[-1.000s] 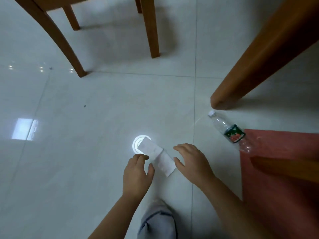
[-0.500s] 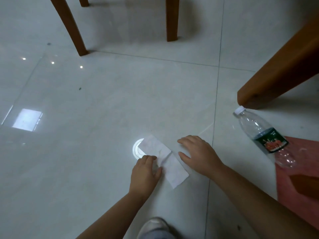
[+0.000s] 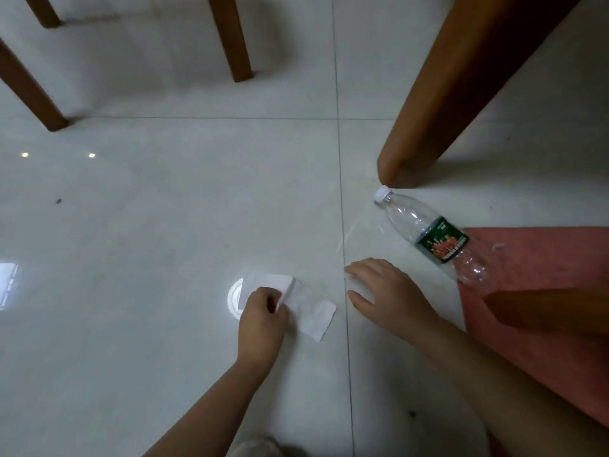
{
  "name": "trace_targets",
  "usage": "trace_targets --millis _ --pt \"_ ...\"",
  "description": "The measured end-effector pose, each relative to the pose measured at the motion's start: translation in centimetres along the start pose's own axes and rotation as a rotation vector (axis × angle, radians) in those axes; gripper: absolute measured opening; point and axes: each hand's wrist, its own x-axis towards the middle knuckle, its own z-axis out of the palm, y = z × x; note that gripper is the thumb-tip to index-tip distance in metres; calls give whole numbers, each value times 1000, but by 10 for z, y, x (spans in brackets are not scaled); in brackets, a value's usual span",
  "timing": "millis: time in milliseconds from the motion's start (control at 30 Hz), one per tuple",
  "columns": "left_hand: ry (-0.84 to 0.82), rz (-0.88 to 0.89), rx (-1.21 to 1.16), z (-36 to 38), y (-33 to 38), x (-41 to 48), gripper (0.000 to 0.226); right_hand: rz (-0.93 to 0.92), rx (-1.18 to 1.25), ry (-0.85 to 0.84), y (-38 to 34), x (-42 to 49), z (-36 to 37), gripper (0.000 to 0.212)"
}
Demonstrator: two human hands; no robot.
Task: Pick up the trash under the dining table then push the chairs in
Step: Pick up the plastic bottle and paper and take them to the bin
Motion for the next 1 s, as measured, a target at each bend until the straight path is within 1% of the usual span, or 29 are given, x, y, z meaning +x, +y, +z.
trace_targets --millis 133,200,300,433,533,633,767,833,933,1000 --pt "-24 119 -87 9 35 6 9 95 -21 127 33 -4 -25 39" --pt "-48 132 -143 14 53 9 10 126 -63 178 52 -4 -37 40" --pt "-84 171 -191 21 75 15 11 189 -112 212 77 -5 -55 42" --pt "-130 198 -188 29 86 20 18 313 -148 151 101 -3 -60 55" --pt "-141 179 -185 30 86 20 18 386 -74 140 111 2 -54 62" --pt "-142 155 -181 24 81 20 15 428 13 138 108 7 -46 69" --pt "-109 107 -199 10 73 21 17 403 63 91 92 14 -29 77" --pt "-71 83 -207 0 69 20 19 415 114 78 80 18 -22 78" --pt "-33 47 -218 -17 65 16 21 411 153 103 61 20 -11 75" --pt "-12 27 -210 -33 64 8 22 397 173 80 43 15 -8 74"
